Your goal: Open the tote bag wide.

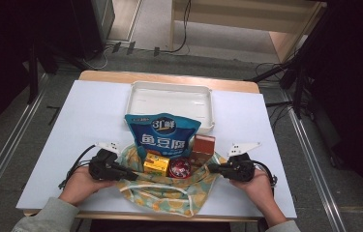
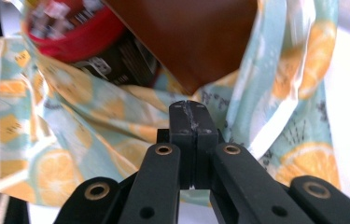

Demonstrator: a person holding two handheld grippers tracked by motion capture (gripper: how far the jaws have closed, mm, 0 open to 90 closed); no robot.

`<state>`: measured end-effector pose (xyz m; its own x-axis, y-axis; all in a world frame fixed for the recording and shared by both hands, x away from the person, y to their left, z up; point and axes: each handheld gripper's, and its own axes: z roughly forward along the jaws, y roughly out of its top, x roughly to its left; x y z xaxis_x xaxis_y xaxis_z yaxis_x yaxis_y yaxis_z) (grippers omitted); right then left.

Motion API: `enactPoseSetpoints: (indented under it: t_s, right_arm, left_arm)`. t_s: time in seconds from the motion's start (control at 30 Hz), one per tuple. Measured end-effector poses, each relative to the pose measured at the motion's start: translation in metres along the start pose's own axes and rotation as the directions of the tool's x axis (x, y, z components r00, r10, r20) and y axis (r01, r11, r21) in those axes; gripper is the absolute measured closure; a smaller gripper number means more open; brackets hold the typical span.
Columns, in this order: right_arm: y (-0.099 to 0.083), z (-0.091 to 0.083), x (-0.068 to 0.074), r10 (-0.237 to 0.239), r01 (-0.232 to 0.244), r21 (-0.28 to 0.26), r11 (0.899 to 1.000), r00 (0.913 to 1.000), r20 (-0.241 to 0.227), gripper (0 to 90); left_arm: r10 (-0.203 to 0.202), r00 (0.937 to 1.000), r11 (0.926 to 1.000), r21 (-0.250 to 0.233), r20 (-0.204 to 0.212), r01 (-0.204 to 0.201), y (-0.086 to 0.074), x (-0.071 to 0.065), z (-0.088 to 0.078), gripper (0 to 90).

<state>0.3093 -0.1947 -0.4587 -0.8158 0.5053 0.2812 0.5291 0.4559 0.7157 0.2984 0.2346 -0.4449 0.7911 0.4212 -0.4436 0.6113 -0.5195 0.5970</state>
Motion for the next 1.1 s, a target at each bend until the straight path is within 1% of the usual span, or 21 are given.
enactPoseSetpoints:
  t_s: [0.03,0.1,0.13,0.17,0.23,0.27,0.37,0.5,0.57,0.6,0.63,0.7,0.73,0.77,0.8,0.9,0.97,1.0,1.03,1.07,1.1]
  right_arm:
    - [0.002,-0.003,0.002,-0.013,0.013,-0.013,1.000,0.9999,-0.001,90.0]
    - [0.004,-0.005,0.003,-0.013,0.013,-0.019,1.000,0.9999,0.000,90.0]
    - [0.007,-0.007,0.005,-0.021,0.021,-0.028,0.999,0.9998,0.001,90.0]
    - [0.011,-0.010,0.006,-0.031,0.031,-0.036,0.999,0.9995,0.004,90.0]
    - [0.015,-0.013,0.007,-0.029,0.029,-0.040,0.999,0.9996,-0.006,90.0]
    - [0.017,-0.013,0.007,-0.032,0.032,-0.035,0.999,0.9995,-0.008,90.0]
    - [0.023,-0.017,0.011,-0.047,0.047,-0.024,0.999,0.9989,-0.003,90.0]
    - [0.030,-0.026,0.013,-0.060,0.060,-0.038,0.997,0.9981,0.011,90.0]
    - [0.031,-0.032,0.012,-0.058,0.059,-0.040,0.997,0.9981,0.021,90.0]
    - [0.032,-0.034,0.011,-0.064,0.065,-0.047,0.997,0.9977,0.022,90.0]
    - [0.032,-0.035,0.010,-0.060,0.061,-0.047,0.997,0.9978,0.028,90.0]
    - [0.032,-0.037,0.009,-0.065,0.067,-0.048,0.997,0.9976,0.024,90.0]
    - [0.032,-0.038,0.009,-0.067,0.069,-0.048,0.996,0.9974,0.026,90.0]
    - [0.033,-0.038,0.009,-0.064,0.065,-0.046,0.997,0.9976,0.027,90.0]
    - [0.034,-0.038,0.008,-0.064,0.065,-0.045,0.997,0.9976,0.027,90.0]
    - [0.038,-0.038,0.006,-0.058,0.059,-0.046,0.997,0.9979,0.028,90.0]
    - [0.041,-0.036,0.005,-0.059,0.060,-0.042,0.997,0.9979,0.027,90.0]
    - [0.042,-0.035,0.004,-0.058,0.059,-0.042,0.997,0.9980,0.026,90.0]
    - [0.045,-0.033,0.003,-0.059,0.060,-0.043,0.997,0.9980,0.022,90.0]
    - [0.046,-0.032,0.002,-0.060,0.061,-0.044,0.997,0.9979,0.024,90.0]
    - [0.047,-0.031,0.001,-0.055,0.056,-0.042,0.998,0.9982,0.024,90.0]
  left_arm:
    - [0.000,1.0000,1.0000,-0.005,0.006,0.000,0.002,-0.002,-0.002,83.9]
    - [0.004,0.9999,0.9999,-0.011,0.011,-0.004,0.003,-0.004,-0.005,83.5]
    - [0.002,0.9999,0.9999,-0.012,0.010,-0.002,0.004,-0.006,-0.007,82.9]
    - [0.013,0.9999,0.9998,-0.017,0.003,-0.013,0.007,-0.009,-0.012,82.5]
    - [0.015,0.9998,0.9995,-0.027,0.010,-0.015,0.010,-0.012,-0.016,81.2]
    - [0.025,0.9997,0.9994,-0.024,0.007,-0.025,0.011,-0.013,-0.018,80.3]
    - [0.033,0.9992,0.9993,-0.016,0.021,-0.032,0.013,-0.017,-0.020,73.5]
    - [0.034,0.9986,0.9994,-0.008,0.040,-0.034,0.011,-0.018,-0.023,63.0]
    - [0.035,0.9983,0.9990,-0.027,0.047,-0.034,0.011,-0.019,-0.026,59.2]
    - [0.035,0.9983,0.9990,-0.027,0.047,-0.034,0.011,-0.019,-0.026,57.2]
    - [0.043,0.9976,0.9985,-0.037,0.055,-0.041,0.011,-0.020,-0.030,55.4]
    - [0.054,0.9975,0.9976,-0.046,0.046,-0.052,0.012,-0.022,-0.035,53.7]
    - [0.054,0.9975,0.9976,-0.046,0.046,-0.052,0.012,-0.022,-0.035,54.1]
    - [0.061,0.9975,0.9963,-0.063,0.036,-0.059,0.014,-0.022,-0.041,57.4]
    - [0.062,0.9977,0.9956,-0.071,0.026,-0.060,0.016,-0.021,-0.044,63.1]
    - [0.044,0.9990,0.9959,-0.079,-0.007,-0.044,0.023,-0.017,-0.051,78.7]
    - [0.043,0.9989,0.9946,-0.094,-0.020,-0.045,0.027,-0.014,-0.055,86.2]
    - [0.043,0.9989,0.9946,-0.094,-0.020,-0.045,0.027,-0.014,-0.055,88.5]
    - [0.038,0.9985,0.9943,-0.099,-0.038,-0.042,0.032,-0.010,-0.058,90.0]
    - [0.038,0.9985,0.9943,-0.099,-0.038,-0.042,0.032,-0.010,-0.058,90.0]
    - [0.031,0.9984,0.9938,-0.105,-0.047,-0.035,0.037,-0.005,-0.059,90.0]
